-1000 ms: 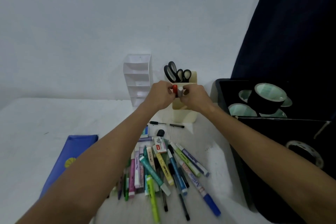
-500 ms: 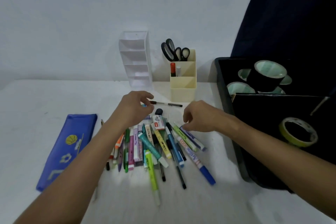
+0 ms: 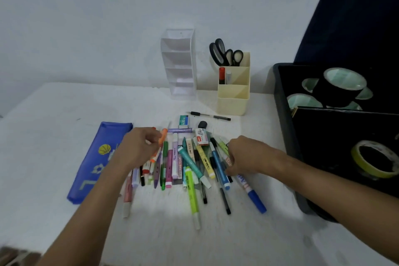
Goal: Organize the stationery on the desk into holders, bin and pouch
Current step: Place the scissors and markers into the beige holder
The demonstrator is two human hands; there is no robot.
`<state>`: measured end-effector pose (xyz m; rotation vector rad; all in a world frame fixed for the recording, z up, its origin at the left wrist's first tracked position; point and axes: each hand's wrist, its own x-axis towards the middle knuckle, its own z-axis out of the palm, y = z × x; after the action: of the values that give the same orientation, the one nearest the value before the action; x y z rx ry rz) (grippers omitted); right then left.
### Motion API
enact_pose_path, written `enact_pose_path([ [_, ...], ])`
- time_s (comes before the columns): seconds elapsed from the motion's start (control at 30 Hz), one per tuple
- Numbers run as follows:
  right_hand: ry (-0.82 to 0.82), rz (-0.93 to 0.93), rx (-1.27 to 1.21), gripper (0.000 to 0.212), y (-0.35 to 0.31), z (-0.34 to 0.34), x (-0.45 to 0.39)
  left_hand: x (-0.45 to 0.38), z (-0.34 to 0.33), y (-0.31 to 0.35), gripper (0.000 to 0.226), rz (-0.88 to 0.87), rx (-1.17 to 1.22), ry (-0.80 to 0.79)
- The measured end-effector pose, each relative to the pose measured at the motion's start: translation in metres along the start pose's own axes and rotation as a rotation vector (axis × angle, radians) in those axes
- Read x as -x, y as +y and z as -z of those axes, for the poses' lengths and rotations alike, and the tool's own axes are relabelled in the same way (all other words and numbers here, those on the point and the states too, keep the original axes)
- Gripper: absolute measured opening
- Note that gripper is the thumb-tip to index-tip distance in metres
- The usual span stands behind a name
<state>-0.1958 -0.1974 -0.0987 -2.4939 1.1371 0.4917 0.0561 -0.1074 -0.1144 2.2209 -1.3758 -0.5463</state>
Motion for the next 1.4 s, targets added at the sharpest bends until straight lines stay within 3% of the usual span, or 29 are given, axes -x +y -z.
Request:
enact_pose_path([
  [0.4,-0.058,-0.145,-0.204,0.037,0.006,0.005,-0.008,0.022,0.022,-0.048,0.024,0.195,-0.017,0.123],
  [0.57,0.004,-0.126,-0.228,0.031,0.006,0.003,-0.012,0.013,0.014,-0.033,0.018,0.114,-0.089,0.09],
  [0.8,-0.003,-0.119,-0.229,0.026,0.006,0.0,-0.012,-0.008,-0.002,-0.02,0.047,0.217,-0.225,-0.004],
  [1.03,-0.035,-0.17,-0.353,0.035,0.011,0.001,-0.017,-0.011,-0.003,-0.011,0.053,0.221,-0.253,-0.043],
  [1.27,-0.001,-0.18,-0.646,0.025,0.015,0.024,-0.008,-0.009,0.024,0.022,0.039,0.167,-0.142,0.009],
  [1.4,0.249,-0.056,-0.766,0.023,0.023,0.051,0.0,-0.011,0.039,0.072,0.014,0.061,0.081,0.056],
])
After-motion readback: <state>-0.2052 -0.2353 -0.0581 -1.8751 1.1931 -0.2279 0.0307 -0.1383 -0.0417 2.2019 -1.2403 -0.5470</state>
